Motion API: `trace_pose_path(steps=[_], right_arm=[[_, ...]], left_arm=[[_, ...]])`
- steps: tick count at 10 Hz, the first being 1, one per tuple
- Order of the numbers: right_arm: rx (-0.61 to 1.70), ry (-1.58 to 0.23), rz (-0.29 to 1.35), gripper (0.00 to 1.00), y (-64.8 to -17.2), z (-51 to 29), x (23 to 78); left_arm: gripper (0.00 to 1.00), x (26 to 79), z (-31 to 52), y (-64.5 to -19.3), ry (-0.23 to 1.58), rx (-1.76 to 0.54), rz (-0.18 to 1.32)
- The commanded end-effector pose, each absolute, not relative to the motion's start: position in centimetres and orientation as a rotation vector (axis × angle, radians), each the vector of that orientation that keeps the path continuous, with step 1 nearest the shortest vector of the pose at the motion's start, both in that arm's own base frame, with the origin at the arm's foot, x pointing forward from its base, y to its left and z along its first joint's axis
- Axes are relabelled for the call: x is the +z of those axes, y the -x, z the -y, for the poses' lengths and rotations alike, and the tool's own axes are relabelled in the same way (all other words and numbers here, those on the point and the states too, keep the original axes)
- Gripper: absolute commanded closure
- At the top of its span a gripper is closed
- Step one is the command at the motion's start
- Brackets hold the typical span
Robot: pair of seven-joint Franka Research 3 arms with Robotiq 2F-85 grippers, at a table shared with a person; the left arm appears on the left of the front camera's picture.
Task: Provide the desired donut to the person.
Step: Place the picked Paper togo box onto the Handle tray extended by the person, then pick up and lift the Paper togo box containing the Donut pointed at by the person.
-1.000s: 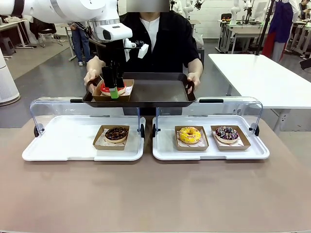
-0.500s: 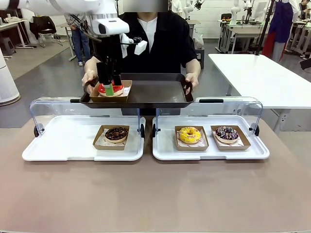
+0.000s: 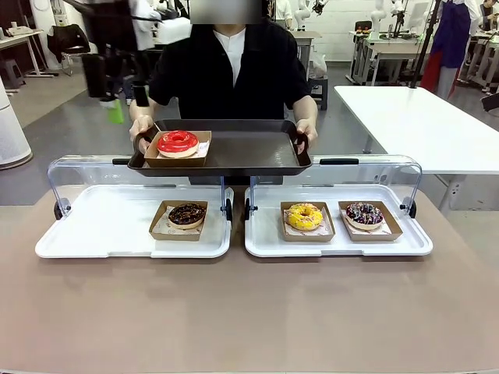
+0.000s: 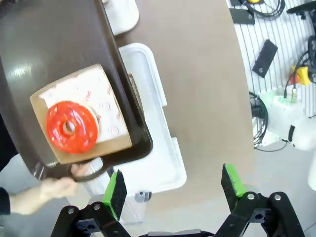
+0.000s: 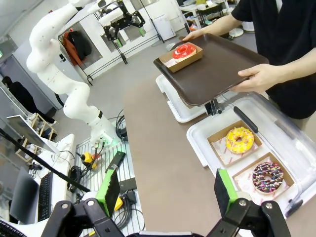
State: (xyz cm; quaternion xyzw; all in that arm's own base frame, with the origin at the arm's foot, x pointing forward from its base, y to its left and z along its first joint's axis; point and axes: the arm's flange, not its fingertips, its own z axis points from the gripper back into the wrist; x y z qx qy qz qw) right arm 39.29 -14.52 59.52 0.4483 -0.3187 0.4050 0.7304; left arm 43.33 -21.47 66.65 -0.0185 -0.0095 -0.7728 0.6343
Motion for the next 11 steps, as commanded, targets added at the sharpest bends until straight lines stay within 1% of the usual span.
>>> trace_pose_path(steps=[1,4,5,11], right_arm=[[0.892,-0.992,0.712,0.00,-39.4,14.5,59.5],[0.892,-0.992,0.712,0.00,-39.4,14.5,59.5],[0.892,-0.992,0.712,0.00,-39.4,14.5,59.5],[0.892,-0.992,0.712,0.00,-39.4,14.5,59.5]], left_arm=[[0.00,65.0,18.8,-41.6,0.030,-1.758,0.070],[0.00,64.5,17.5,-41.5,0.009,-1.734,0.091],[0.00,66.1,17.9,-41.9,0.025,-1.723,0.050],[0.00,66.1,17.9,-41.9,0.025,-1.723,0.050]])
